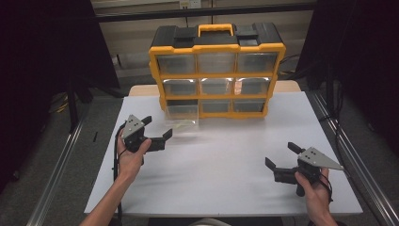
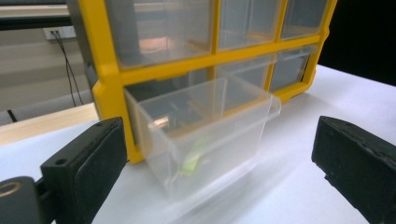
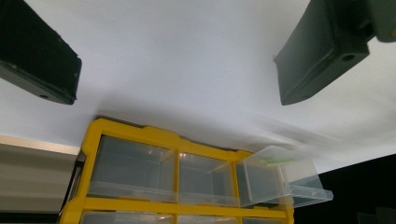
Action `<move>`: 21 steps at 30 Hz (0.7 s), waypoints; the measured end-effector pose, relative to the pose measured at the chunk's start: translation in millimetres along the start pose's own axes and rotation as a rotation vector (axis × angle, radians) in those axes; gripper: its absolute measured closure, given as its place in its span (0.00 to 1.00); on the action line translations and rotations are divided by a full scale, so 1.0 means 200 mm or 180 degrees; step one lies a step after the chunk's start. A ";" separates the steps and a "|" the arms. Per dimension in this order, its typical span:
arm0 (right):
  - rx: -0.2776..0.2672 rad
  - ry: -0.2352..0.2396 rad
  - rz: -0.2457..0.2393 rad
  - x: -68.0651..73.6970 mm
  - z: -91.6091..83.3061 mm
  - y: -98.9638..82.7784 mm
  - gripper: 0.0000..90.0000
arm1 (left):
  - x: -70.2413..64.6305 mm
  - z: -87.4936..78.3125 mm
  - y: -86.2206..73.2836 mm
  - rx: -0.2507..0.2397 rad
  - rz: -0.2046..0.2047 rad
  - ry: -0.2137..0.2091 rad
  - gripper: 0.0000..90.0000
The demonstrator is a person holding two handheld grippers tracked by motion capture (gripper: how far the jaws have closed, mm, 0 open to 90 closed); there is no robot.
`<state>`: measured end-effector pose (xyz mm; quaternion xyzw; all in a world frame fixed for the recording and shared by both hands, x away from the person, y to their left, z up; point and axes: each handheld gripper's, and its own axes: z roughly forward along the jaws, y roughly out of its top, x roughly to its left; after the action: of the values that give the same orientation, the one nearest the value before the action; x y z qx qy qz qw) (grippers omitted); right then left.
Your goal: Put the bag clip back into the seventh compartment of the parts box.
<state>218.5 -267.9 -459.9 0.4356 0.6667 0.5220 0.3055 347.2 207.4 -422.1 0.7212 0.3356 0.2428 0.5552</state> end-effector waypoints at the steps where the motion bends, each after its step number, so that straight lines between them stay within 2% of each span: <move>1: -0.0001 0.0004 -0.0001 0.00 0.00 0.00 0.00 | 0.00 -0.01 -0.01 0.0033 0.0021 0.0023 0.04; 3: -0.0004 0.0000 -0.0005 0.00 0.00 0.00 0.00 | 0.01 -0.03 -0.03 0.0029 0.0012 0.0076 0.04; 5: 0.0000 -0.0008 -0.0020 0.00 0.00 0.00 0.00 | 0.01 -0.05 -0.05 0.0003 -0.0056 0.0073 0.04; 7: 0.0002 -0.0012 -0.0009 0.00 0.00 0.00 0.00 | 0.02 -0.08 -0.07 -0.0003 -0.0070 0.0076 0.04; 13: 0.0009 -0.0031 -0.0008 0.00 0.00 0.00 0.00 | 0.04 -0.17 -0.13 -0.0099 -0.0171 0.0171 0.03; 16: 0.0003 -0.0030 -0.0020 0.00 0.00 0.00 0.00 | 0.04 -0.21 -0.16 -0.0051 -0.0104 0.0177 0.03; 18: -0.0001 -0.0030 -0.0014 0.00 -0.01 0.00 0.00 | 0.02 -0.23 -0.18 -0.0040 -0.0116 0.0215 0.02; 19: -0.0001 -0.0030 -0.0014 0.00 -0.01 0.00 0.00 | 0.02 -0.24 -0.19 -0.0036 -0.0124 0.0174 0.02; 21: -0.0011 -0.0036 -0.0016 0.00 -0.01 0.00 0.00 | 0.00 -0.26 -0.21 -0.0027 -0.0148 0.0189 0.02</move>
<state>217.7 -268.8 -459.0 0.4365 0.6651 0.5198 0.3113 301.1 248.0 -448.6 0.7032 0.3676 0.2526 0.5536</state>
